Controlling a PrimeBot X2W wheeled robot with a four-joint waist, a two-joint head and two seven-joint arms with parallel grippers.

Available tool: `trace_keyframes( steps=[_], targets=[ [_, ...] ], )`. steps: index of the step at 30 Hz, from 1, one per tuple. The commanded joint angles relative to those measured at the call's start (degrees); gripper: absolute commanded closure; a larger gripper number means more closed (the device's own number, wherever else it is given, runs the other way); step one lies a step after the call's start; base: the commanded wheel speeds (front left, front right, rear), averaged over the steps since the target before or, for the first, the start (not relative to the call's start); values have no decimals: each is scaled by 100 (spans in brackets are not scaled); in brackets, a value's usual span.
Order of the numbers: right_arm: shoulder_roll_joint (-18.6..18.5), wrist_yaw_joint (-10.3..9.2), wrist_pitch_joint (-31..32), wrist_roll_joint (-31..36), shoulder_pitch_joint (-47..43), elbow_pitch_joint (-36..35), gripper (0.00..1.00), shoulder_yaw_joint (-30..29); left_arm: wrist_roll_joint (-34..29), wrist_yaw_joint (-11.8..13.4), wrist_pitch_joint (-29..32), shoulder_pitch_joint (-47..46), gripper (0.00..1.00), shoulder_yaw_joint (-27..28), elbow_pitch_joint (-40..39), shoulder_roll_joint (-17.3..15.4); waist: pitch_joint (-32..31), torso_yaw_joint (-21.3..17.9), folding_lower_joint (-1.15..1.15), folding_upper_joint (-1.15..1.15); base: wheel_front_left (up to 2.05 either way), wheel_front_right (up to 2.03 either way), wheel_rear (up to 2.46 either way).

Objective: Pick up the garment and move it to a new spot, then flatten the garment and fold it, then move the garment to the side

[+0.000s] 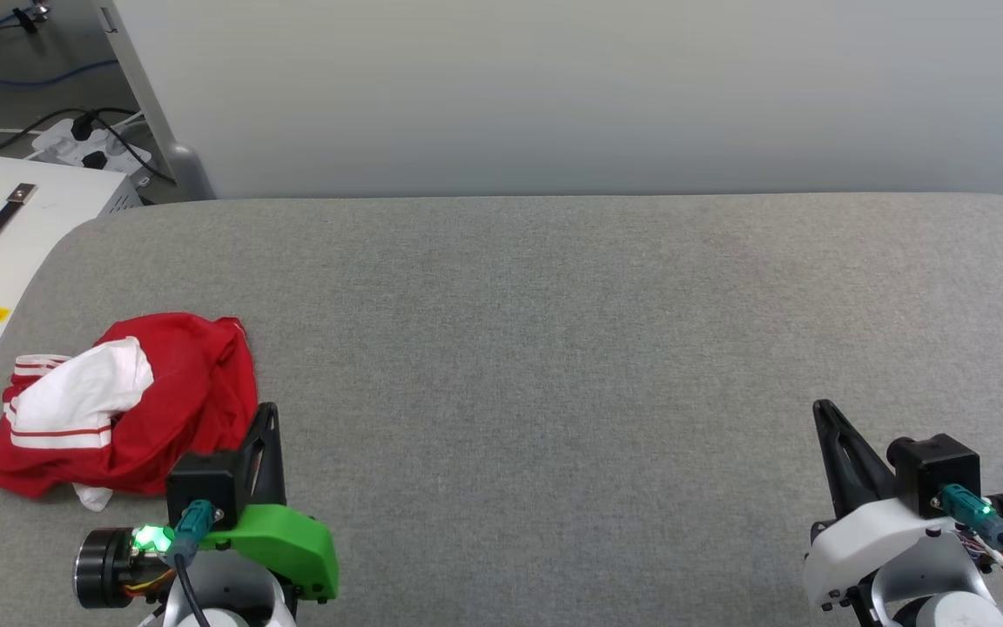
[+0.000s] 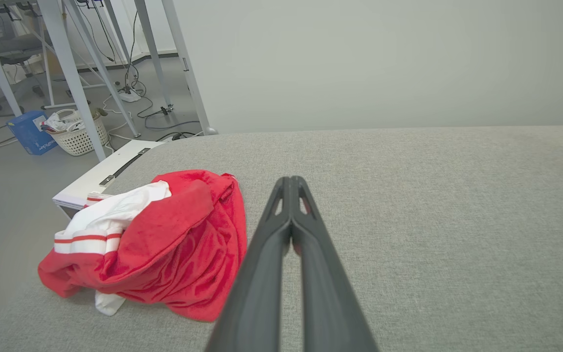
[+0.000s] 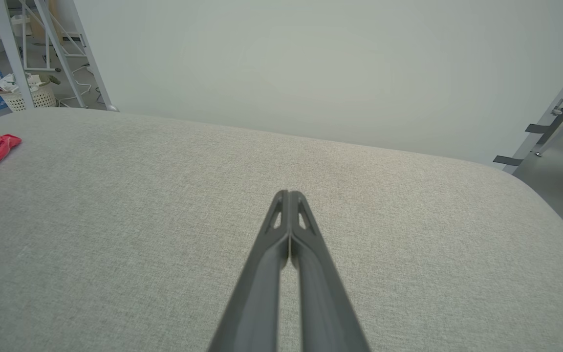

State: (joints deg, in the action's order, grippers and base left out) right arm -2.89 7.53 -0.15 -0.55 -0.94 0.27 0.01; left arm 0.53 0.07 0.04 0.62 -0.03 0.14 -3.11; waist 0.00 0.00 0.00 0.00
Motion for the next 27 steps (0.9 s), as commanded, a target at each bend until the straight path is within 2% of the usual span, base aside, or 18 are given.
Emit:
trace_keyframes(
  steps=[1, 27],
  targets=[
    [2, -4, 15, 55, 94, -27, 100, -1, -53, -7, -4, -62, 100, 3, -14, 24, 0, 0, 0, 0, 0, 0, 0],
    [2, -4, 15, 55, 94, -27, 100, -1, -53, -7, -4, -62, 100, 3, -14, 24, 0, 0, 0, 0, 0, 0, 0]
  ],
)
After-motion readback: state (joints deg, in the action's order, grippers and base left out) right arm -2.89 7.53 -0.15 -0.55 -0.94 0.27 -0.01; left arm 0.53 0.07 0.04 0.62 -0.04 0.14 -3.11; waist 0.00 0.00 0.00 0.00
